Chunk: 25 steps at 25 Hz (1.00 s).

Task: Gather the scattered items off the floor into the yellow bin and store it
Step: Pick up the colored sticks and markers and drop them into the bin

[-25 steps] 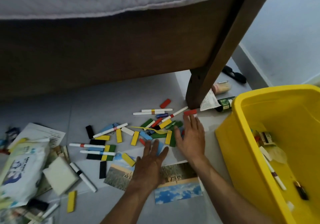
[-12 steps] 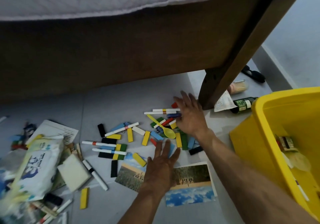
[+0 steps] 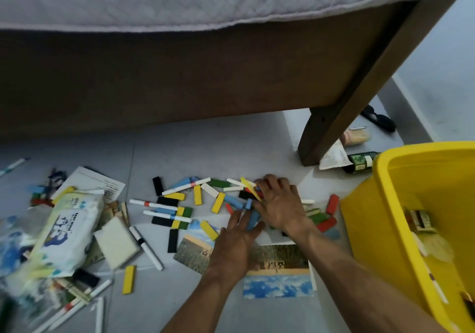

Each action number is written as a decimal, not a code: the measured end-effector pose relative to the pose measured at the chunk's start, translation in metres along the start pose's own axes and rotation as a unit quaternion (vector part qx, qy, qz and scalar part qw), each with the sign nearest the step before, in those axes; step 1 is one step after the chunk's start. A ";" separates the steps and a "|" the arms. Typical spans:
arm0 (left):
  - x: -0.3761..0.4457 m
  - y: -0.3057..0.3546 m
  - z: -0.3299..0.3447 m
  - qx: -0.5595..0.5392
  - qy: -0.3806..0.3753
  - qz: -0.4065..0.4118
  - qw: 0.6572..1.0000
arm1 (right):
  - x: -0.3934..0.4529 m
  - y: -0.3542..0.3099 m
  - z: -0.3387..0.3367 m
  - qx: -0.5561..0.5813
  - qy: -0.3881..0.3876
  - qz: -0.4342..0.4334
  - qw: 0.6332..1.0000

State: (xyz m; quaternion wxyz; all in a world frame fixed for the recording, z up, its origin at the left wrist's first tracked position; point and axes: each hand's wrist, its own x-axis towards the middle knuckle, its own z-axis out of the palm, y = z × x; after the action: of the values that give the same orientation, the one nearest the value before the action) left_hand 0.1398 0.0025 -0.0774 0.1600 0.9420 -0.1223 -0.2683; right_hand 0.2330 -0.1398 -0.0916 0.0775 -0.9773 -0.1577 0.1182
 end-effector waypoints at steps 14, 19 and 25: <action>-0.052 0.001 0.026 -0.124 0.122 0.014 0.985 | -0.073 -0.050 0.021 0.254 -0.013 0.195 0.947; -0.050 0.018 0.023 -0.229 0.206 -0.063 0.949 | -0.116 -0.034 -0.041 0.530 0.048 0.224 0.816; -0.032 0.046 0.020 -0.258 0.193 -0.076 0.943 | -0.203 0.011 -0.178 0.386 0.399 0.197 0.808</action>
State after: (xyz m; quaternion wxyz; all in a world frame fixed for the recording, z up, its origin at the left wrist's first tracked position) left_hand 0.0958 -0.0344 -0.0612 0.3974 0.9087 0.0568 -0.1148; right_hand 0.0942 -0.2370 0.1195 0.4797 -0.8380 0.1413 -0.2184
